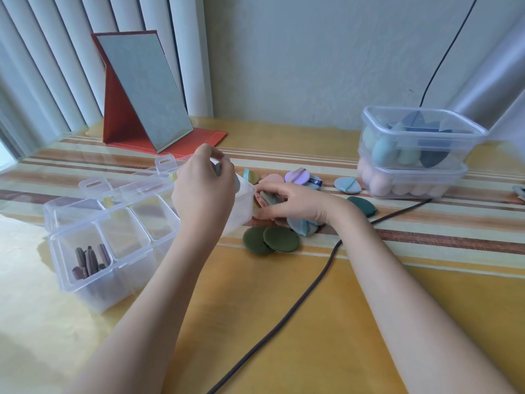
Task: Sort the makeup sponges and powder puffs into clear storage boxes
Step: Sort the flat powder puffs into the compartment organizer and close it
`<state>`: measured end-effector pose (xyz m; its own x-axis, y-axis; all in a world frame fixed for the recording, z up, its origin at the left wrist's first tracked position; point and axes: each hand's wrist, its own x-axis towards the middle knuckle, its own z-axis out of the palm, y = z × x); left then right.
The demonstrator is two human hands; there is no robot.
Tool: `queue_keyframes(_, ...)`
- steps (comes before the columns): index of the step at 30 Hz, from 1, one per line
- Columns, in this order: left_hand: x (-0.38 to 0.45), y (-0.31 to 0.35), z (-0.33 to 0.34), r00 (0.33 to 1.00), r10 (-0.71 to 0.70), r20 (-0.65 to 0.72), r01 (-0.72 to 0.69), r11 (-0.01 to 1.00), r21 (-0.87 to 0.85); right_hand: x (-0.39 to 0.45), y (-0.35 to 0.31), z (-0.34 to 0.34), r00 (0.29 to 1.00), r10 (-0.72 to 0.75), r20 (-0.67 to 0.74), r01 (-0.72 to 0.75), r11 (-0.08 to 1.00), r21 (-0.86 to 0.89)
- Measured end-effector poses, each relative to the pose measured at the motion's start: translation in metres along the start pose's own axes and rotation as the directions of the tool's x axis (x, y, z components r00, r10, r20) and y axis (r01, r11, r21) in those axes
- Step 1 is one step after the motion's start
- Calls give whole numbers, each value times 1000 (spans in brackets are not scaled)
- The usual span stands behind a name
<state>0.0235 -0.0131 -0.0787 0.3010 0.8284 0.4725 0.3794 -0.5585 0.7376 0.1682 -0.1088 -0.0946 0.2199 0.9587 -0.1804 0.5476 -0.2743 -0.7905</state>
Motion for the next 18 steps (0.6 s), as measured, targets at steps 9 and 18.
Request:
queue_keyframes(9,16,-1,-14,933,-214,288,341,779,-526,-7,13,10,917,-26,-398,152,945,289)
queue_keyframes(18,10,12,-12,952,-100,289,256,779,-572,-2,23,6,718,124,-685,179,918,354)
